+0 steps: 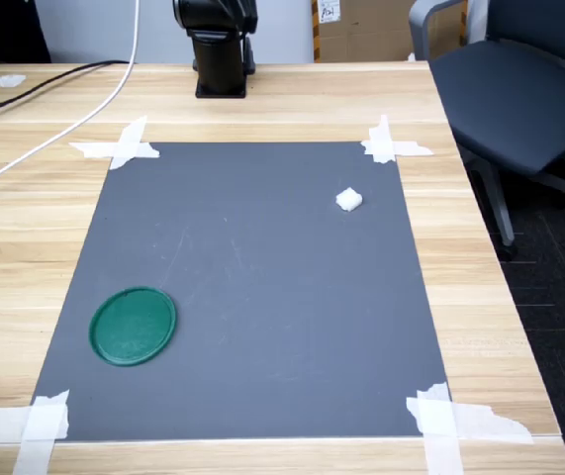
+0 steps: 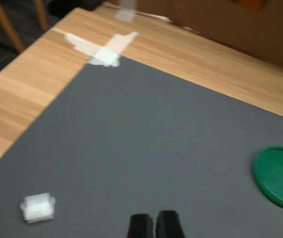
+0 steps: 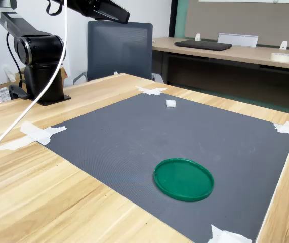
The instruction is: Grasp a white terminal and put it in the green lid.
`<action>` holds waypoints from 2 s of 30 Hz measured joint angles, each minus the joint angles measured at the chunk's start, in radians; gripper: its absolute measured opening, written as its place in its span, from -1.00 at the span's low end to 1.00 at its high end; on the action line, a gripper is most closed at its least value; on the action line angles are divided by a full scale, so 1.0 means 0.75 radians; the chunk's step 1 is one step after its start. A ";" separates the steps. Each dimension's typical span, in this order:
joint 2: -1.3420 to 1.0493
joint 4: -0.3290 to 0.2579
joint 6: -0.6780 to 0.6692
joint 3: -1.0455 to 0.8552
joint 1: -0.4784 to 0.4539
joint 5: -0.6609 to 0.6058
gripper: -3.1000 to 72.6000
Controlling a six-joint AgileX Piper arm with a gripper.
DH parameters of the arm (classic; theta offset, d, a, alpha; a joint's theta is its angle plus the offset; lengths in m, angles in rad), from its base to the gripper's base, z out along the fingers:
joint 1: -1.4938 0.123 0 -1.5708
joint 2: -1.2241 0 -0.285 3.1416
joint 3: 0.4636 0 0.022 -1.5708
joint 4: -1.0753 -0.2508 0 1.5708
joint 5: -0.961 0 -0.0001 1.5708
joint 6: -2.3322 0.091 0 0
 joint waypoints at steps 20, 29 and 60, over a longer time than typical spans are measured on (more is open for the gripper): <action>0.368 0.244 0.210 0.351 0.286 -0.097 -0.99; 0.533 0.517 0.380 0.389 0.288 -0.217 -0.99; 1.080 1.188 0.794 0.947 0.713 -0.455 -0.54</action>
